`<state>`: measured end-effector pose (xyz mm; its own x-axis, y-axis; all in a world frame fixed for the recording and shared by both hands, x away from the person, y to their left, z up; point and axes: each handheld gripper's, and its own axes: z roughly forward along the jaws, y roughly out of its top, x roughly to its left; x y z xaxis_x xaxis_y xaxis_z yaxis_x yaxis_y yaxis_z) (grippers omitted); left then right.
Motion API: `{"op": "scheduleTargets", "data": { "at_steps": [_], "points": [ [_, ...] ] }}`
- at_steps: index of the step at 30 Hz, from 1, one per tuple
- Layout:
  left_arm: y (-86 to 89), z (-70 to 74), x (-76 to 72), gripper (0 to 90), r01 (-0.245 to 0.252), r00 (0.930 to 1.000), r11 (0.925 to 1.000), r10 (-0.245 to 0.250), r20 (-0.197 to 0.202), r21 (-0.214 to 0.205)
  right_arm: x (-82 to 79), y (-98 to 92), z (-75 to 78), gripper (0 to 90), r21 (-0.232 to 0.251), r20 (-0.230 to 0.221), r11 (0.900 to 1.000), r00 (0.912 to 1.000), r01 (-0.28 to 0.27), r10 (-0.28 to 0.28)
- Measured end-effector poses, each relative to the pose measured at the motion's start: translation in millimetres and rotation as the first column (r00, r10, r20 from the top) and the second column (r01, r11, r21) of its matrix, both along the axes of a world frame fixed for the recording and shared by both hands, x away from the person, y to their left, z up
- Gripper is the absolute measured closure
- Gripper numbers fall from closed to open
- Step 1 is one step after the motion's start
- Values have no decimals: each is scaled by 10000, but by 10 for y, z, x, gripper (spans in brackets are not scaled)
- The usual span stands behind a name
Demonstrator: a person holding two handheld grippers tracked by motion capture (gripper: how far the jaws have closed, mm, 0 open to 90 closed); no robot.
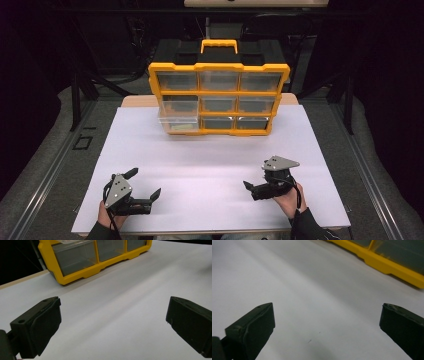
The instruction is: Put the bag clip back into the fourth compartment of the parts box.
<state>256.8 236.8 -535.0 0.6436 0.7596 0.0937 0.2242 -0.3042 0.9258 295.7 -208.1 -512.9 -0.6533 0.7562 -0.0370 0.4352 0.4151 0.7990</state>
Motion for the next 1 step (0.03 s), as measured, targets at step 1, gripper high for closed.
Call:
{"op": "scheduleTargets", "data": {
  "at_steps": [1],
  "points": [
    [0,1,2,3,-14,10000,10000,14,-13,-17,-10,-5,-23,0,-77,-79,10000,9999,-62,61]
  ]
}}
